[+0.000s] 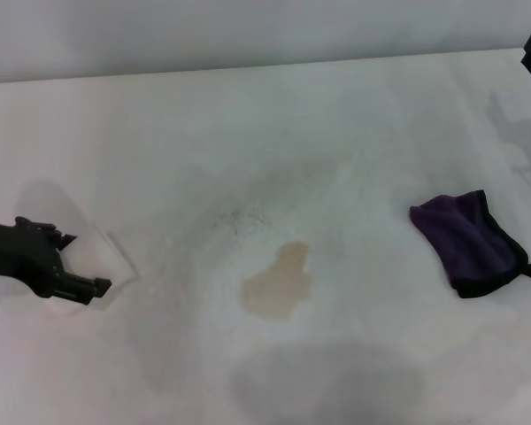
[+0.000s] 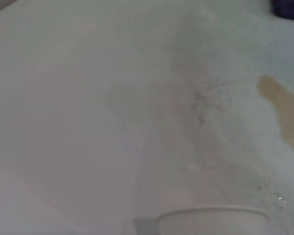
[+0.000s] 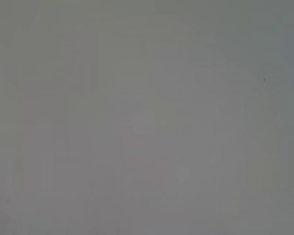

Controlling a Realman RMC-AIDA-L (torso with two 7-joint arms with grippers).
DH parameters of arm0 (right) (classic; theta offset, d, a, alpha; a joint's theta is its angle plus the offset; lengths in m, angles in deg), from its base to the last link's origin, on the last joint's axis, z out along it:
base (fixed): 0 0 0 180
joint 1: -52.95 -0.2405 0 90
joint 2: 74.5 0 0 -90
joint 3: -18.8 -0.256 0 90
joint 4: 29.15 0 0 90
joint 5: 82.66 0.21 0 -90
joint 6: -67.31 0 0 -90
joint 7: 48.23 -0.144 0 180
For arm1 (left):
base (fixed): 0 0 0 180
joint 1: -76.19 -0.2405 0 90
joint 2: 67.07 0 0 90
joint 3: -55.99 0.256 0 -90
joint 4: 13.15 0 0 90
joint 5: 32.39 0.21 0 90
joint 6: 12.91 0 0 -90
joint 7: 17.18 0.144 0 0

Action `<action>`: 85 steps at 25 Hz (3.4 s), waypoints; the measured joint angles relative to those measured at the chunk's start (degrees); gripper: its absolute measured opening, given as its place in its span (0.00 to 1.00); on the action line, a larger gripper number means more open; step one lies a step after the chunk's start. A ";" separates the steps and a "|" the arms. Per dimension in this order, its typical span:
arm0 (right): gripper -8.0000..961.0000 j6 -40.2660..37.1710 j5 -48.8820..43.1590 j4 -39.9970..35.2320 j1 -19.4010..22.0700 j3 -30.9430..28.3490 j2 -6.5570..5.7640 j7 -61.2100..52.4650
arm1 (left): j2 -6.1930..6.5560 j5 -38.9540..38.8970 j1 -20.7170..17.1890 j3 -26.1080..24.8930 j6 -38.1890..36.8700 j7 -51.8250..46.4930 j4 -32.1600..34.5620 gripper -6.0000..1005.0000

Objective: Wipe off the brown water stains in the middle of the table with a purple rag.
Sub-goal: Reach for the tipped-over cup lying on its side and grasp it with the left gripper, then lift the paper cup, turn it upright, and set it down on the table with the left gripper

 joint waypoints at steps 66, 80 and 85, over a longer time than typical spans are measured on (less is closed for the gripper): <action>0.88 -6.71 -2.28 -14.23 4.83 12.45 -0.62 0.70 | -3.89 -76.58 -16.73 -0.90 2.31 87.39 -51.21 0.87; 0.88 -7.87 -2.36 -14.51 4.38 12.42 -0.75 0.95 | -4.14 -76.15 -16.79 -0.78 4.42 89.32 -53.76 0.87; 0.88 -9.64 -2.36 -14.93 4.22 12.42 -0.74 1.01 | -4.34 -76.13 -17.09 -0.72 2.98 90.99 -55.40 0.87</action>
